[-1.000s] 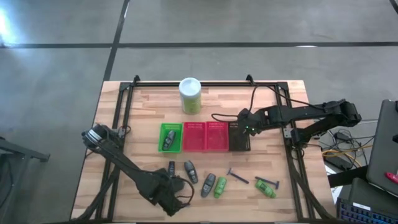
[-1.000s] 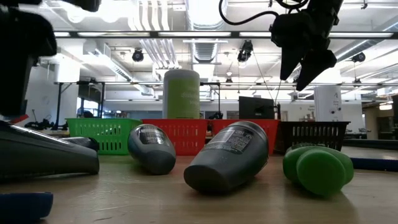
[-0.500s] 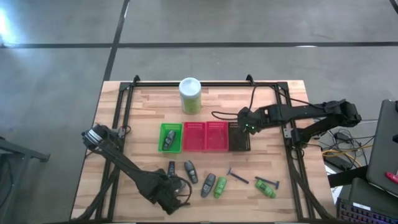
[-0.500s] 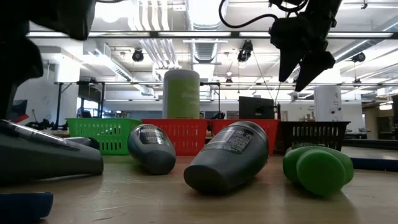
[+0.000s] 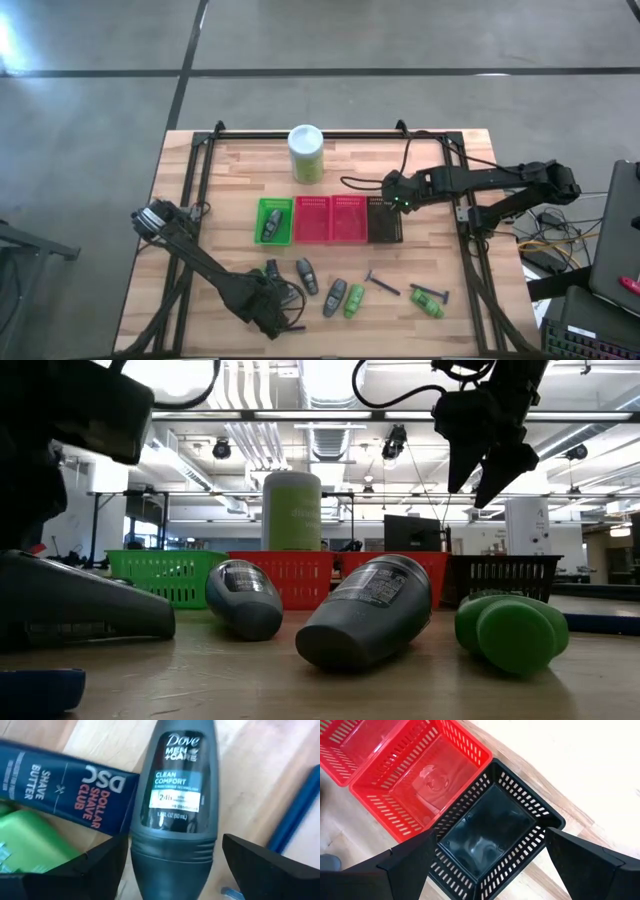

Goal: Pick & Place Travel size toiletries
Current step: Put the gray deodorant into the green bin

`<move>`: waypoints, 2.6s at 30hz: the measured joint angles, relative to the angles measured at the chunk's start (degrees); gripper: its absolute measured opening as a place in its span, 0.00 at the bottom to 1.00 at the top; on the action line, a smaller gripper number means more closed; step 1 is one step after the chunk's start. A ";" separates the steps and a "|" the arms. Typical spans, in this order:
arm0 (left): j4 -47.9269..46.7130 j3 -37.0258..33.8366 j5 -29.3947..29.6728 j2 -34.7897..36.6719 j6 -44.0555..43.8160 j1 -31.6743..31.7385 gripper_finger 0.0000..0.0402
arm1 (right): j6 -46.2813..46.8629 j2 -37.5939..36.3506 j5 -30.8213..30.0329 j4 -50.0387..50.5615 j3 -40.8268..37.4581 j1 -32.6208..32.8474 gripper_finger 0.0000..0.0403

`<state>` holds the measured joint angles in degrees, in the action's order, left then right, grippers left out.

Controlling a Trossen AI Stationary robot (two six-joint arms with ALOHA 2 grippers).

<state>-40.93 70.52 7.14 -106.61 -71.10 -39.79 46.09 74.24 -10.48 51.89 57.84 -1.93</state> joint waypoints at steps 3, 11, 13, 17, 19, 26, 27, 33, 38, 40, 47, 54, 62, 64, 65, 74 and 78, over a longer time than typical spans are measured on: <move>-0.01 0.26 0.43 0.00 0.71 0.07 0.82 | 0.20 0.00 0.02 0.03 0.00 0.00 0.91; 0.20 0.07 1.96 -0.56 0.70 1.36 0.77 | 0.34 0.00 0.02 0.03 0.00 0.00 0.91; 0.46 -0.23 1.99 -0.63 0.67 1.49 0.72 | 0.39 0.00 0.03 0.15 0.00 0.00 0.91; 0.51 -0.32 1.64 -0.47 0.74 1.49 0.62 | 0.26 0.00 0.04 0.27 -0.02 0.04 0.91; 0.44 0.11 0.52 -0.08 0.82 1.49 0.58 | 0.22 0.00 0.04 0.27 -0.02 0.04 0.91; -3.70 2.78 1.59 5.42 -1.54 1.49 0.54 | -1.03 0.00 0.04 0.40 -0.02 0.04 0.91; -5.03 2.96 3.26 6.68 -3.05 1.60 0.55 | -1.05 0.00 0.04 0.38 -0.02 0.04 0.91; -12.58 -0.29 16.77 16.83 -22.70 5.62 0.56 | -1.08 0.00 0.03 0.19 -0.02 0.02 0.91; -6.74 -8.92 24.40 25.32 -35.39 12.29 0.56 | -1.09 0.00 -0.02 -0.07 -0.02 0.00 0.91; -2.23 -12.80 28.57 27.38 -36.41 15.00 0.56 | -1.09 0.00 -0.02 -0.20 -0.02 0.00 0.91; 7.23 -20.64 26.47 28.14 -31.01 23.34 0.56 | -0.13 0.00 -0.09 -0.19 -0.02 0.04 0.91; 6.47 -21.94 22.44 27.69 -28.01 24.96 0.57 | 0.36 0.00 -0.15 0.05 -0.02 0.09 0.91; 6.47 -21.99 22.29 27.18 -27.46 25.21 0.67 | 0.42 0.00 -0.15 0.05 -0.02 0.09 0.91; 6.49 -22.00 22.13 26.81 -26.94 25.44 0.70 | 0.42 0.00 -0.16 0.03 -0.02 0.09 0.91; 6.49 -22.03 21.74 26.75 -26.79 25.49 0.71 | 0.42 0.00 -0.15 0.03 -0.02 0.07 0.91; 1.80 -14.50 24.78 32.12 -11.46 23.45 0.72 | 3.07 0.00 6.10 -2.48 -0.02 0.27 0.91; -3.63 -11.56 24.30 36.42 3.75 20.93 0.72 | 6.59 0.03 12.82 -8.90 -0.02 1.92 0.91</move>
<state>-44.56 58.96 31.43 -70.19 -67.35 -18.86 52.67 74.27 2.34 42.99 57.82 -0.01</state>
